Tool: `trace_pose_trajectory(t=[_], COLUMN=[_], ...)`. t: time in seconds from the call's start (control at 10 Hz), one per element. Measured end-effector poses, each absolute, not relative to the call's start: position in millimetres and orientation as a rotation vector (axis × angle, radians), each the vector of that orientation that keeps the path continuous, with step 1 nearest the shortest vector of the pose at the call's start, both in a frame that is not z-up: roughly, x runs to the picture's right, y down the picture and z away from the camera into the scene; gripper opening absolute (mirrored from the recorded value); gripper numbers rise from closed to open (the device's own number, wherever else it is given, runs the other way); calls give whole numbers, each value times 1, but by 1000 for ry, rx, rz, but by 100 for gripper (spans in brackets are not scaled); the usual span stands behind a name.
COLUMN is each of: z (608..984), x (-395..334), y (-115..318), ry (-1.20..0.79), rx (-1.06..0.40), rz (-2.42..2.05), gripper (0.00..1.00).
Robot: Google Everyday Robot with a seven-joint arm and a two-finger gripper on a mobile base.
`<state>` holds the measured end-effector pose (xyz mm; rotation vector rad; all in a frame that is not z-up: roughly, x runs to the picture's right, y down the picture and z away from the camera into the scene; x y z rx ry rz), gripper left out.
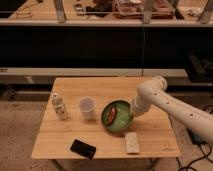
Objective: Drag the ceramic bowl in a circle
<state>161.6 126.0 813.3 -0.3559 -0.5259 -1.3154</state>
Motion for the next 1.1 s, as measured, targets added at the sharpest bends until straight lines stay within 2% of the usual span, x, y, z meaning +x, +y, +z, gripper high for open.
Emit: trace_pose_trajectory(t=[0.6,1.1], z=[869,896], x=[178,219], y=[70,69], ry=[-485,-422], rx=[-313,-375], rz=[-1095,-1035], gripper=[0,0])
